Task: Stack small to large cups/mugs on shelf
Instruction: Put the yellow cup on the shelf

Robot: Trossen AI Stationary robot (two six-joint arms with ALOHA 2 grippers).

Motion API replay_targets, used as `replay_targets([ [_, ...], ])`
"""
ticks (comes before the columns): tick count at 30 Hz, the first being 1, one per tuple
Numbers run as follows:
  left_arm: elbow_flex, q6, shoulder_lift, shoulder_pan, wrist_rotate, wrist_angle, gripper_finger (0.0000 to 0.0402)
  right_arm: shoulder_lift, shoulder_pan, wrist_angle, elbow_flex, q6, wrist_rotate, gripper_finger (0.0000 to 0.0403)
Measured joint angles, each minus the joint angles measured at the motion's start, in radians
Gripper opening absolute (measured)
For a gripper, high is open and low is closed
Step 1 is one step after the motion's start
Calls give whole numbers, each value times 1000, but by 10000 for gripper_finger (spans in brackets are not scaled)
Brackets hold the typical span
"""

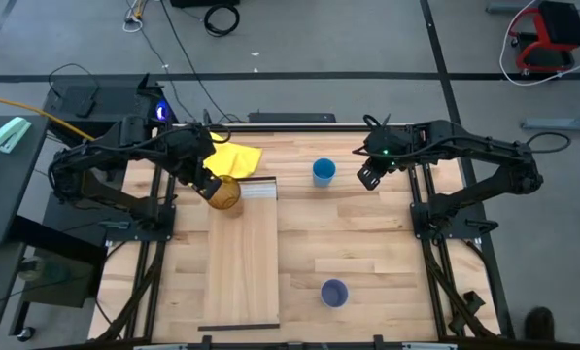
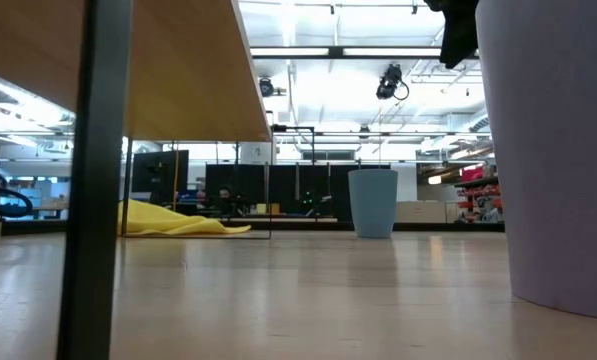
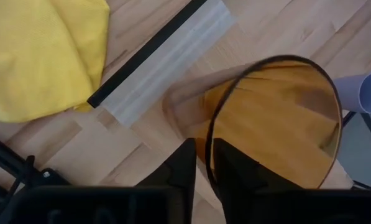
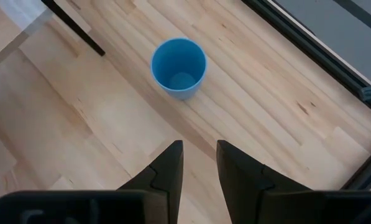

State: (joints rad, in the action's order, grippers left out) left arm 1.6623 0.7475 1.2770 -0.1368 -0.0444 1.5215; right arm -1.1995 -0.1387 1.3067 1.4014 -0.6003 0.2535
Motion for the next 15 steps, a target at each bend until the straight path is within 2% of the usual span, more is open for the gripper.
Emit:
replay_targets([
  [11, 0, -1, 0, 0, -8, -74, 87, 0, 0, 0, 0, -3, 0, 105],
  [15, 0, -1, 0, 0, -42, -83, 93, 0, 0, 0, 0, -3, 0, 105],
])
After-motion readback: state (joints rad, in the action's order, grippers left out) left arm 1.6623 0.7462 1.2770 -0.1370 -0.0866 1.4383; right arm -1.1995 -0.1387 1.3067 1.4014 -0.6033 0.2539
